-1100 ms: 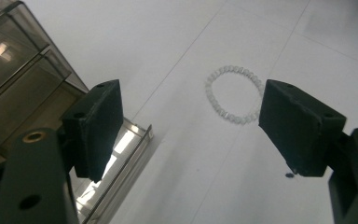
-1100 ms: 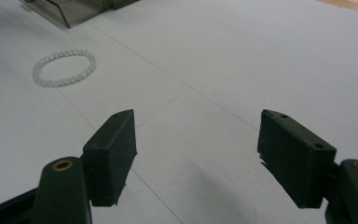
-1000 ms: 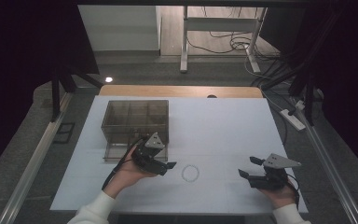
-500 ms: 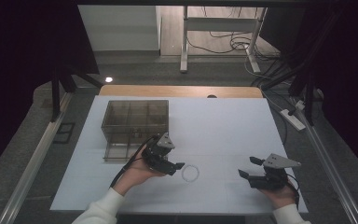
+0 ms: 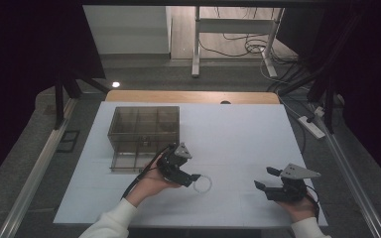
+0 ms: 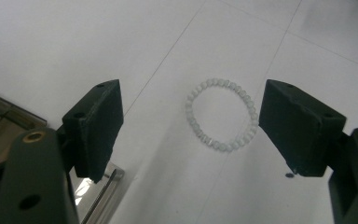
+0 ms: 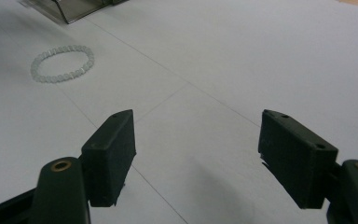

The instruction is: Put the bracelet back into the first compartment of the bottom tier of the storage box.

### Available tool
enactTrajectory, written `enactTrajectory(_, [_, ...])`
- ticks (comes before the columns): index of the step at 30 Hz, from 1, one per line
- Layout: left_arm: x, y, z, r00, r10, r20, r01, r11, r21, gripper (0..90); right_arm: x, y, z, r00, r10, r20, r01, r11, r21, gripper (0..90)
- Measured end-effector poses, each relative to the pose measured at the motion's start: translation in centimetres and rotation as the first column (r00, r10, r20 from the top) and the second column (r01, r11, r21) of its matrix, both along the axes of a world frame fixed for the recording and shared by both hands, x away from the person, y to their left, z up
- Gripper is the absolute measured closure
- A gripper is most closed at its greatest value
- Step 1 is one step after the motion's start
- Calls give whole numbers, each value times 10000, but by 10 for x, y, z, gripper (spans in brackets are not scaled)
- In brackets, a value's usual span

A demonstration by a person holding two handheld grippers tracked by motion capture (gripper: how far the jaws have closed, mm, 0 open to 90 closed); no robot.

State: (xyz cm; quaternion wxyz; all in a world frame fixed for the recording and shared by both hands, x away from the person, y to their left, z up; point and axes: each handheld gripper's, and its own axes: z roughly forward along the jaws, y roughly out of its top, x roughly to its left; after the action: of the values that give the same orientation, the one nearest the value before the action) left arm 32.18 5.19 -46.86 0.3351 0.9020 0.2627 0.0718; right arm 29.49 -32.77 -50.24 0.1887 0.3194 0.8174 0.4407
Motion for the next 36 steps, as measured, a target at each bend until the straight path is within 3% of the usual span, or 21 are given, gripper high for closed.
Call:
enactTrajectory(13, [7, -16, -9, 9995, -148, -295, 157, 9994, 312, 226, 0, -1, 1, 10000, 0, -10, 1, 10000, 30, 274])
enactTrajectory(16, [9, -19, -12, 9995, -76, -310, 93, 9984, 557, 227, 0, -1, 1, 10000, -5, -7, 5, 10000, 19, 273])
enactTrajectory(26, [11, -22, -16, 9993, -58, -363, 84, 9975, 706, 228, 1, -1, 0, 10000, -12, -66, 12, 10000, -11, 272])
enactTrajectory(36, [15, -34, -24, 9988, -214, -438, 266, 9923, 1212, 251, 1, -2, 0, 10000, -39, -72, 39, 10000, -28, 271])
